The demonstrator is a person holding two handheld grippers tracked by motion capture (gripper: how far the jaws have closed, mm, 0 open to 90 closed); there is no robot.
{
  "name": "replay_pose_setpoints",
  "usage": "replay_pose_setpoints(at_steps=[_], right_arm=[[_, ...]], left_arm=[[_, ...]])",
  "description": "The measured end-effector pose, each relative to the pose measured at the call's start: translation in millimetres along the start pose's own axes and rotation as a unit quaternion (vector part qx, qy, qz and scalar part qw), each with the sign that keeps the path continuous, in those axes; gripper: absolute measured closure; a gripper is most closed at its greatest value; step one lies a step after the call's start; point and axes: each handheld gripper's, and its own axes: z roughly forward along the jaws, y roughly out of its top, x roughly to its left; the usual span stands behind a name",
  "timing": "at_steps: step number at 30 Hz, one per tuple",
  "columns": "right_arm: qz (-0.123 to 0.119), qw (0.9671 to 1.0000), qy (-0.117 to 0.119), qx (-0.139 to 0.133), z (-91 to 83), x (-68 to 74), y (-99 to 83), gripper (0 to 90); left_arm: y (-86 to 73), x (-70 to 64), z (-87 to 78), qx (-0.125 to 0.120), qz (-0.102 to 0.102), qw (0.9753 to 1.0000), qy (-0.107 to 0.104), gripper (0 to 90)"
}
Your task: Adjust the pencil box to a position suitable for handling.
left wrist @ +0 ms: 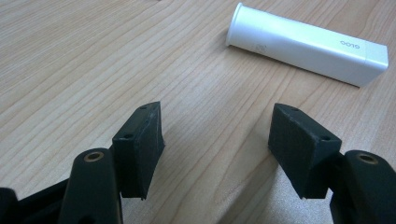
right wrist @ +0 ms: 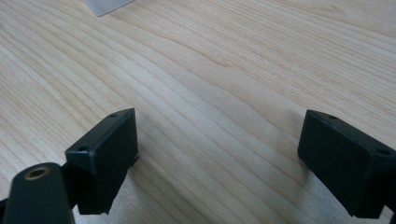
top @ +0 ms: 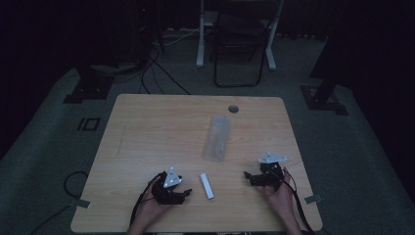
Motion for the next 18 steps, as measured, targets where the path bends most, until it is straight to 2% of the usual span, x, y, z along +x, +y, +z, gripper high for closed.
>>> replay_pose_setpoints(at_steps=[10, 12, 13, 14, 16, 18], right_arm=[[0.010, 0.9999, -0.011, 0.001, 1.1, 1.7, 1.2, 12.2], [0.012, 0.9999, -0.012, 0.001, 0.8, 2.3, 1.0, 13.8], [0.011, 0.9999, -0.011, 0.000, -0.2, 3.0, 1.1, 17.3], [0.014, 0.9998, -0.013, 0.001, -1.5, 4.5, 1.5, 23.0], [0.012, 0.9999, -0.012, 0.001, -3.0, 6.2, 1.8, 25.9], [0.011, 0.9999, -0.011, -0.001, -2.9, 6.2, 1.2, 25.9]], left_arm=[[0.0, 0.0, 0.0, 0.000, 0.000, 1.0000, 0.000, 35.6], [0.1, 0.0, -0.1, -0.001, -0.004, 1.0000, 0.006, 36.1], [0.1, 0.2, -0.8, -0.004, -0.008, 0.9999, 0.009, 40.0], [0.9, 0.9, -1.0, -0.003, -0.010, 0.9999, 0.010, 49.2], [6.9, 3.3, -0.3, 0.008, -0.019, 0.9997, 0.014, 50.2], [12.9, 3.8, -1.6, -0.003, -0.017, 0.9998, 0.014, 51.7]])
